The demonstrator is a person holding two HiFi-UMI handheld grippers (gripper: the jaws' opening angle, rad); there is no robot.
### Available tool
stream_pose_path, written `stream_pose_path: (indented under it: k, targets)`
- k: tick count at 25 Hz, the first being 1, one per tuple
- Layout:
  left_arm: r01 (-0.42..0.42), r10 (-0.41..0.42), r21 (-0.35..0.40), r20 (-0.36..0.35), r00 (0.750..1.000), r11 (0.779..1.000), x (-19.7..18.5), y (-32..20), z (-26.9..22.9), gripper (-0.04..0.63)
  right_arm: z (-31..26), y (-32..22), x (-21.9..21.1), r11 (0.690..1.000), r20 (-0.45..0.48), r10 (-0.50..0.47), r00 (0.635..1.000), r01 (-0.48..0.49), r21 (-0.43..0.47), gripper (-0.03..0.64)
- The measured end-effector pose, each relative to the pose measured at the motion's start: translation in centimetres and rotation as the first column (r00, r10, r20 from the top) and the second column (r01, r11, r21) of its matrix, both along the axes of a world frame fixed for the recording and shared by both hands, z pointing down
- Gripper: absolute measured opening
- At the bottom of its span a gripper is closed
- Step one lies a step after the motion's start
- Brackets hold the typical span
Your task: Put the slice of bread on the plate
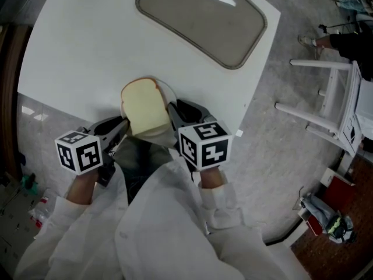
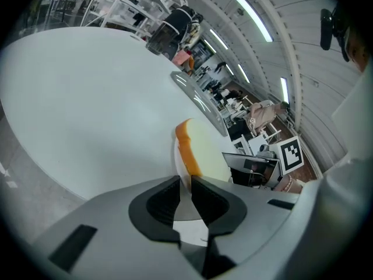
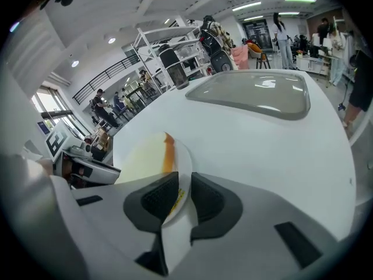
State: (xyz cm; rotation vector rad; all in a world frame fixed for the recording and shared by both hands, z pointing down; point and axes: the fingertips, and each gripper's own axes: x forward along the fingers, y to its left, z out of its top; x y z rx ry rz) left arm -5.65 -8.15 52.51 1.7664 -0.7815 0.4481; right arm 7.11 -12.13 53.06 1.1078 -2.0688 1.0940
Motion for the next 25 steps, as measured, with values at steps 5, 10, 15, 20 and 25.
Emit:
stream_pose_path:
  k: [5, 10, 15, 20, 25]
  targets:
    - [0.005, -0.005, -0.013, 0.03, 1.0, 1.0, -0.2, -0.3, 0.3, 0.064, 0.3, 0.0, -0.1, 1.0, -0.02, 0.019, 1.0, -0.02, -0.018, 0.075]
    - [-0.012, 0.013, -0.031, 0.026, 1.0, 0.999, 0.0, 0.2, 0.6, 0.064, 0.6, 0.3, 0.1, 0.998, -0.043, 0.033, 0.999, -0.035, -0.05, 0.075]
    - [-0.026, 0.026, -0.012, 0.036, 0.999, 1.0, 1.5, 0.5, -0.3, 0.064, 0.0, 0.9, 1.7, 0.997, -0.039, 0.045, 0.998, -0.047, -0.055, 0.074]
    - [-0.038, 0.038, 0.008, 0.039, 0.999, 0.999, 2.1, 0.4, -1.0, 0.064, -1.0, 0.9, 2.3, 0.998, -0.033, 0.06, 0.998, -0.061, -0.032, 0.074]
    - [-0.05, 0.049, 0.04, 0.025, 0.998, 0.998, 3.2, 0.2, -2.1, 0.064, -1.7, 1.4, 3.5, 0.996, -0.019, 0.081, 0.997, -0.082, -0.022, 0.074]
